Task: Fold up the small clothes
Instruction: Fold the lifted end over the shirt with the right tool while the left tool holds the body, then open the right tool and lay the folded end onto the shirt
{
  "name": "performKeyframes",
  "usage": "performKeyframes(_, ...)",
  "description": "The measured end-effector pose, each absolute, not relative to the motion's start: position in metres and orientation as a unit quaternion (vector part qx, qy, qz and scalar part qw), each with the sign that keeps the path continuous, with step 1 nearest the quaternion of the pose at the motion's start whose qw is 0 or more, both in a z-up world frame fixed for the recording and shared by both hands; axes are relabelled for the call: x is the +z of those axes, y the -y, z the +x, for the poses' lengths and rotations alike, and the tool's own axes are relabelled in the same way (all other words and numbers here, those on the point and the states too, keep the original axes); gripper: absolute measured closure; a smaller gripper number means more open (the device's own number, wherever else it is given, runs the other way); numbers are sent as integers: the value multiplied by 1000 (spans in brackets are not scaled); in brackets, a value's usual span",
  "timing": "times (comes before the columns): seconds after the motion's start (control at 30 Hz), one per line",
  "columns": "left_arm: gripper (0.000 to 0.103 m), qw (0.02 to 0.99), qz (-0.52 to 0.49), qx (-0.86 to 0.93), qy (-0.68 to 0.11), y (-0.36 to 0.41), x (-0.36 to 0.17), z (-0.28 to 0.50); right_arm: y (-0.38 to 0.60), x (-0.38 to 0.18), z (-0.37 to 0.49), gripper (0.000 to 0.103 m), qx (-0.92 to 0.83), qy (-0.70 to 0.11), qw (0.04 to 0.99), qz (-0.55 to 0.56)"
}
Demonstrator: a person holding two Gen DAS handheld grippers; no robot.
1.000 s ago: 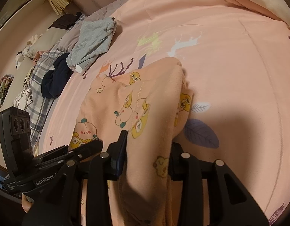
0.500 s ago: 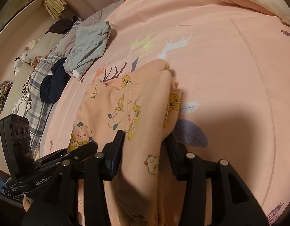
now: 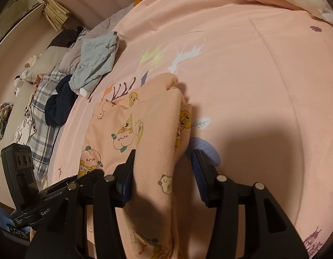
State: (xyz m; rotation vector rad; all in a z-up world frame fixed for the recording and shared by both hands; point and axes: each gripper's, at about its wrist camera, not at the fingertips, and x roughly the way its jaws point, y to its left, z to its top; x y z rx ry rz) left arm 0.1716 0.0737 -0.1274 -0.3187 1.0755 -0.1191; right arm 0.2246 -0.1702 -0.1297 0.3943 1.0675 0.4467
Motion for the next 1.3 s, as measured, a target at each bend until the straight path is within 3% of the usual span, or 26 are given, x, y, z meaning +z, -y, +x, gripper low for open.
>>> performKeyframes(0.27,69,846,-147,-49,-509,-75,-126,163,178,-126,222,50,183,-496,831,176)
performKeyframes(0.77,65,848,-147,-33,-508,-86,-123,141,191,-101,213,53,143,-461,866,134)
performKeyframes(0.87,65,849,-145,-29,-507,-85,-121,138,188,-90,211,58,138,-443,878,117)
performKeyframes(1.03,65,852,-146,-23,-503,-88,-116,129,172,-78,208,77,178,-428,880,105)
performKeyframes(1.3,65,878,-132,-23,-459,-84,-94,101,139,-83,213,79,218,-437,869,76)
